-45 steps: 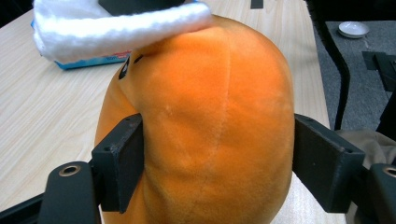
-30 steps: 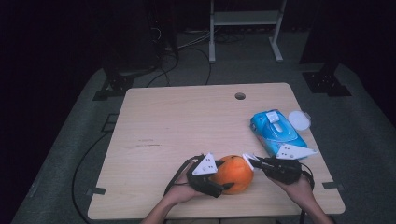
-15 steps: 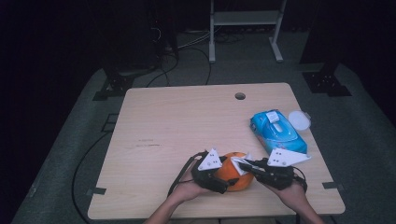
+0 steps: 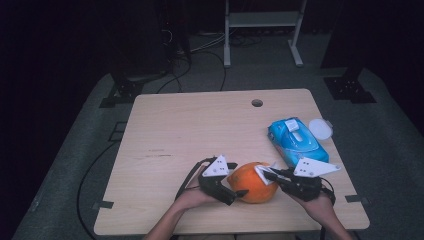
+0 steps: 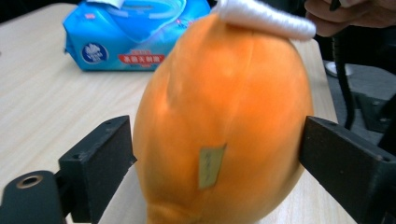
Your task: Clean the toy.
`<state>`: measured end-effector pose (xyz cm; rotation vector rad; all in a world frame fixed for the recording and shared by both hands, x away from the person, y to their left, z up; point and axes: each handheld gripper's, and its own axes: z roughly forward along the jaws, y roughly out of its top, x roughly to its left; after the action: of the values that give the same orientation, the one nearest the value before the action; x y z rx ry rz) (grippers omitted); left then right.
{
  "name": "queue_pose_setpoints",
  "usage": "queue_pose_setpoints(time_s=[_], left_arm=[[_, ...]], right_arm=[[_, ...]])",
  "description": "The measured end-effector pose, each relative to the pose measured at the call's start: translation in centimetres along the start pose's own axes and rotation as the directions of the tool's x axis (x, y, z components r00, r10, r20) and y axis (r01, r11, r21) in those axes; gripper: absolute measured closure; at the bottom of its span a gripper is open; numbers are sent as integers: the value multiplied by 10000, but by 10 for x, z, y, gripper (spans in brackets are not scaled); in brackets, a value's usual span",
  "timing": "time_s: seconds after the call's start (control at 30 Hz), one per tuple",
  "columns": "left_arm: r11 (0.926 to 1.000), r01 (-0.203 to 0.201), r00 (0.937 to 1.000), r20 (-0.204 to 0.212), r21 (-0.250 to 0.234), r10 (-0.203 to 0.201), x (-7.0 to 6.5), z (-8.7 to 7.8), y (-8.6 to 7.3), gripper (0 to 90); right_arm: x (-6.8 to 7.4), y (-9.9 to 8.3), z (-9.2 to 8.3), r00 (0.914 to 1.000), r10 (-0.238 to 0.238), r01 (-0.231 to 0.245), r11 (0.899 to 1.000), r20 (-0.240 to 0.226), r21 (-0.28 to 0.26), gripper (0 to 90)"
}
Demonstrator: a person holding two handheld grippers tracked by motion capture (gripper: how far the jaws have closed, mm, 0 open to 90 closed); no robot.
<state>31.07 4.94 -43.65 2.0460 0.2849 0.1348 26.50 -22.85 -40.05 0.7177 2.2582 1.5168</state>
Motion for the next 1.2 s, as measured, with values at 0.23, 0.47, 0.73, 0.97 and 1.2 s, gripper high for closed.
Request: queue_pose_setpoints(time_s=[0.23, 0.47, 0.73, 0.97, 1.2], left_arm=[[9994, -117, 9999, -6, 334, 118, 2, 16, -4, 141], [9973, 188, 9981, -571, -703, -228, -3, -10, 5, 405], [9997, -25, 9960, -899, -237, 3, -7, -24, 12, 406], [9997, -12, 9954, -962, -248, -12, -8, -25, 14, 413], [9999, 140, 9955, -935, -19, -142, -7, -30, 7, 406]], right_arm=[[-3, 0, 1, 9999, 87, -87, 10000, 55, -14, 831], [-4, 8, 0, 9995, 38, -22, 9986, 300, -520, 831], [3, 13, 7, 9998, 132, -122, 9981, 169, -606, 833], [26, 30, 20, 9967, -773, 755, 9947, -238, -692, 832], [12, 21, 22, 9996, -126, 114, 9987, -235, -502, 833]])
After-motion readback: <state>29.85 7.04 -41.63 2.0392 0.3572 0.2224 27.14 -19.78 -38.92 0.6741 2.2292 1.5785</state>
